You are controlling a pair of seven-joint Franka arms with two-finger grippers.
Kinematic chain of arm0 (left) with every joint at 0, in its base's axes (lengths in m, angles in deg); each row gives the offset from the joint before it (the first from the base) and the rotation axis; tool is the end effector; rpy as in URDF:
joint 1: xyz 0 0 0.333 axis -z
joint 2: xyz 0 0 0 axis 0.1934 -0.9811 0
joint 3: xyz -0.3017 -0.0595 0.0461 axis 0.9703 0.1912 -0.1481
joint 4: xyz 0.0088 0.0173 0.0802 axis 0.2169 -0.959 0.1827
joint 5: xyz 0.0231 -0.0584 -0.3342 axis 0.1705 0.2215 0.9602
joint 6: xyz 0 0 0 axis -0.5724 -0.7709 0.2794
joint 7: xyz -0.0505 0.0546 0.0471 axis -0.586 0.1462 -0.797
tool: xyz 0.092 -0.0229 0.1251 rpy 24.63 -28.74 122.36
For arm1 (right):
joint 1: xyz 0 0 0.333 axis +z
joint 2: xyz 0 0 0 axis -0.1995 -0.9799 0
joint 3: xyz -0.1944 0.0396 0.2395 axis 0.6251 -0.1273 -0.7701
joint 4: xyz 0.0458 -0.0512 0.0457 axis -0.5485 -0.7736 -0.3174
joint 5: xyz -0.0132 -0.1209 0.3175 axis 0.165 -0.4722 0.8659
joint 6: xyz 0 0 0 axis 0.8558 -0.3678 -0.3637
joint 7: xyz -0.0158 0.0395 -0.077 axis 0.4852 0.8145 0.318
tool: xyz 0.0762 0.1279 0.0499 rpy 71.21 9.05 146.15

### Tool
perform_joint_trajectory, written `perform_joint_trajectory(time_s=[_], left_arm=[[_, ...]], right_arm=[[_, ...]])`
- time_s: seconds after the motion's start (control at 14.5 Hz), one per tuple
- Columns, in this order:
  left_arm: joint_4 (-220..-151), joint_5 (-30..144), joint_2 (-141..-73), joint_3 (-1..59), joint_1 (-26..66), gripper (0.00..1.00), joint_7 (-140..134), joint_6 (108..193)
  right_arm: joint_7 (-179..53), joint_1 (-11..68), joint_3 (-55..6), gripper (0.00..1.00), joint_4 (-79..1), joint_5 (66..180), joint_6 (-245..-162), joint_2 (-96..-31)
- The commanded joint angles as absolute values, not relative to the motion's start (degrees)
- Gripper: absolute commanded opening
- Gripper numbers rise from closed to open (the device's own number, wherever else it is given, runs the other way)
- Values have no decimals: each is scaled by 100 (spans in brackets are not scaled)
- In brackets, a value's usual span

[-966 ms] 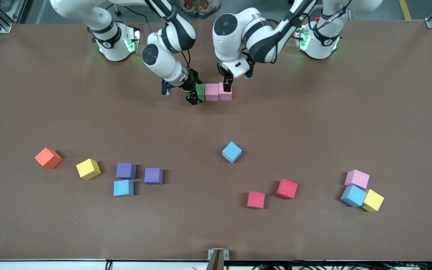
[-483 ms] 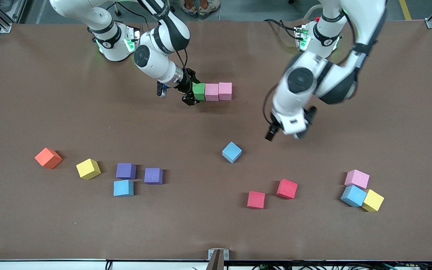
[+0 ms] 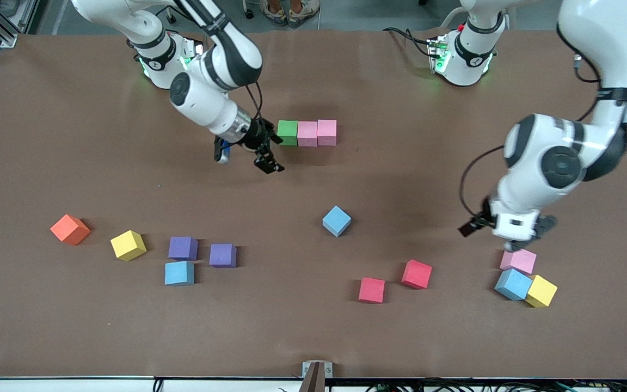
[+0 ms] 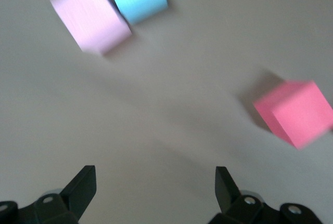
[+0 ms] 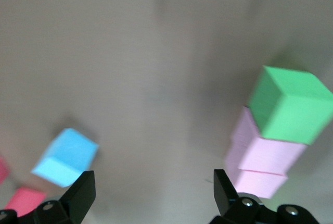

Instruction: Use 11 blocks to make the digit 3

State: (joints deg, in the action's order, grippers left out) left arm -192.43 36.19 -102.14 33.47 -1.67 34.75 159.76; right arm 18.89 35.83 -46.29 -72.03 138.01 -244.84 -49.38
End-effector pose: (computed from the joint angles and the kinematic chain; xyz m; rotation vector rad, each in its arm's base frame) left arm 0.5834 -0.0748 0.3197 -3.0230 -0.7760 -0.0544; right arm 0.4061 0.3316 0.2883 -1.9974 1.7503 0.4257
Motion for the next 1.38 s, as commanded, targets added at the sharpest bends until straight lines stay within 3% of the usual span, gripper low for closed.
perform_joint_trajectory(time_s=[0.0,0.21,0.55,0.76,0.9,1.17,1.31], left_arm=[[-19014,3468,-10388,3437,-606,100,2813,15983],[-18671,4566,-10723,3429,-661,100,2918,15965],[-18600,3224,-11091,3420,-862,100,225,15894],[-18530,2365,-11434,3420,-1020,100,-719,16236],[-18547,2020,-11680,3420,-1275,100,-1054,16613],[-18530,1948,-12067,3429,-1425,100,-1178,17168],[-18503,2010,-12120,3429,-1399,100,-1108,17265]], right_arm=[[1017,3156,-4706,100,-6962,13893,-24407,-5009],[-72,2901,-4706,100,-6663,13560,-24407,-5290],[-848,2576,-4697,100,-6066,12210,-24328,-5677],[-1183,2041,-4680,100,-5006,10461,-22507,-5958],[-1488,1724,-4680,100,-4327,10071,-21362,-6038],[-2694,1608,-4671,100,-3938,9869,-21067,-6380],[-2905,1713,-4680,100,-3728,8898,-21067,-6625]])
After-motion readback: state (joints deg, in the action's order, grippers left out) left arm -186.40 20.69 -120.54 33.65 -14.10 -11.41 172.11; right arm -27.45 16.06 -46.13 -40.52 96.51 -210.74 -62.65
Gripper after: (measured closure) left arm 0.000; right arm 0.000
